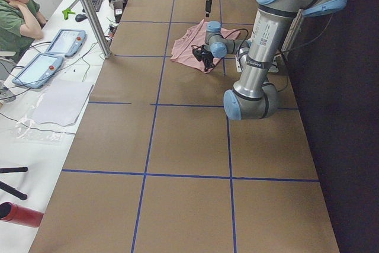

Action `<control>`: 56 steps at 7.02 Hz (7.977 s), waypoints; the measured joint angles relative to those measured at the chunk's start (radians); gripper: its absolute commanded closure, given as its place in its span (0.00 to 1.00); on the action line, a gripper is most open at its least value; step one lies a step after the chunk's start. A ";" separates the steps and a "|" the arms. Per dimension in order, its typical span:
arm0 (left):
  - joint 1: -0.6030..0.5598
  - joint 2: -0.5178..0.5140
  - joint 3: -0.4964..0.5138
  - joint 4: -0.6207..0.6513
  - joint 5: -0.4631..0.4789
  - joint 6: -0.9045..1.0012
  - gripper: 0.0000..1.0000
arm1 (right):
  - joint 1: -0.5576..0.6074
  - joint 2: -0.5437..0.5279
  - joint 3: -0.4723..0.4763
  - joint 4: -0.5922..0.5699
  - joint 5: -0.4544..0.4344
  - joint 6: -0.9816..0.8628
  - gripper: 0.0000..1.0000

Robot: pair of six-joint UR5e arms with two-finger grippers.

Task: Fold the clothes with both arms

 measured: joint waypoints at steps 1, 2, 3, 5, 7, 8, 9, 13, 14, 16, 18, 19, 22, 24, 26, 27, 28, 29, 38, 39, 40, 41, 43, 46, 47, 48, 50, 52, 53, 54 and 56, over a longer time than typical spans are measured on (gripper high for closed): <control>-0.020 0.000 0.000 0.001 0.000 0.012 1.00 | 0.001 0.000 0.000 0.000 0.000 0.000 0.00; -0.061 0.000 0.005 0.002 0.000 0.044 1.00 | 0.001 0.000 -0.001 0.000 0.000 0.000 0.00; -0.117 -0.002 0.022 0.002 0.001 0.091 1.00 | 0.000 0.000 -0.001 0.000 0.000 0.000 0.00; -0.228 -0.040 0.114 -0.017 0.004 0.160 1.00 | 0.002 0.000 -0.005 0.000 -0.001 0.000 0.00; -0.328 -0.145 0.317 -0.115 0.007 0.213 1.00 | 0.005 0.001 -0.019 0.001 0.000 -0.001 0.00; -0.369 -0.195 0.418 -0.187 0.010 0.247 1.00 | 0.006 0.001 -0.023 0.001 0.000 -0.001 0.00; -0.396 -0.240 0.502 -0.258 0.022 0.274 1.00 | 0.006 0.006 -0.027 0.001 0.000 -0.001 0.00; -0.416 -0.339 0.759 -0.578 0.098 0.312 0.00 | 0.015 0.037 -0.051 0.001 -0.001 -0.001 0.00; -0.416 -0.342 0.777 -0.616 0.106 0.314 0.00 | 0.021 0.037 -0.054 0.001 -0.002 -0.001 0.00; -0.420 -0.330 0.746 -0.583 0.069 0.320 0.00 | 0.030 0.041 -0.064 0.001 -0.010 -0.004 0.00; -0.413 -0.216 0.508 -0.409 -0.018 0.320 0.00 | 0.036 0.056 -0.078 0.000 -0.032 -0.008 0.00; -0.387 -0.147 0.342 -0.282 -0.044 0.308 0.00 | 0.040 0.059 -0.080 0.000 -0.036 -0.011 0.00; -0.225 0.080 -0.050 -0.100 -0.057 0.084 0.00 | 0.042 0.061 -0.080 0.001 -0.052 -0.014 0.00; -0.083 0.137 -0.110 -0.091 -0.018 -0.111 0.00 | 0.043 0.062 -0.078 0.001 -0.055 -0.015 0.00; 0.026 0.140 -0.112 -0.084 0.016 -0.239 0.00 | 0.045 0.062 -0.076 0.001 -0.055 -0.015 0.00; 0.061 0.139 -0.110 -0.078 0.020 -0.270 0.00 | 0.046 0.063 -0.076 0.001 -0.055 -0.015 0.00; 0.083 0.139 -0.109 -0.075 0.024 -0.293 0.01 | 0.046 0.063 -0.076 0.001 -0.055 -0.015 0.00; 0.096 0.140 -0.107 -0.074 0.031 -0.304 0.02 | 0.046 0.063 -0.075 0.001 -0.055 -0.015 0.00; 0.099 0.137 -0.105 -0.030 0.067 -0.305 1.00 | 0.051 0.062 -0.075 0.000 -0.054 -0.015 0.00; 0.101 0.136 -0.109 -0.030 0.067 -0.302 1.00 | 0.051 0.062 -0.076 0.000 -0.054 -0.015 0.00; 0.101 0.135 -0.116 -0.029 0.065 -0.296 1.00 | 0.052 0.062 -0.076 0.000 -0.053 -0.015 0.00; 0.100 0.134 -0.122 -0.029 0.062 -0.290 1.00 | 0.052 0.062 -0.076 0.000 -0.053 -0.015 0.00; 0.095 0.134 -0.146 -0.029 0.058 -0.258 1.00 | 0.049 0.062 -0.082 -0.001 -0.052 -0.013 0.00; 0.067 0.134 -0.176 -0.028 0.057 -0.173 1.00 | 0.024 0.162 -0.201 -0.011 -0.066 0.074 0.00; 0.058 0.134 -0.179 -0.028 0.057 -0.158 1.00 | -0.006 0.211 -0.266 -0.010 -0.087 0.144 0.00; 0.053 0.134 -0.180 -0.029 0.056 -0.143 1.00 | -0.052 0.252 -0.322 -0.005 -0.122 0.224 0.00; 0.047 0.134 -0.181 -0.030 0.056 -0.134 1.00 | -0.127 0.303 -0.392 -0.010 -0.172 0.334 0.00; 0.047 0.134 -0.181 -0.031 0.054 -0.133 1.00 | -0.155 0.333 -0.465 -0.013 -0.185 0.370 0.00; 0.047 0.134 -0.181 -0.031 0.053 -0.133 1.00 | -0.161 0.345 -0.487 -0.019 -0.188 0.375 0.00; 0.047 0.134 -0.181 -0.031 0.053 -0.133 1.00 | -0.165 0.359 -0.496 -0.044 -0.188 0.379 0.00; 0.047 0.135 -0.181 -0.032 0.053 -0.133 1.00 | -0.169 0.380 -0.495 -0.094 -0.187 0.380 0.00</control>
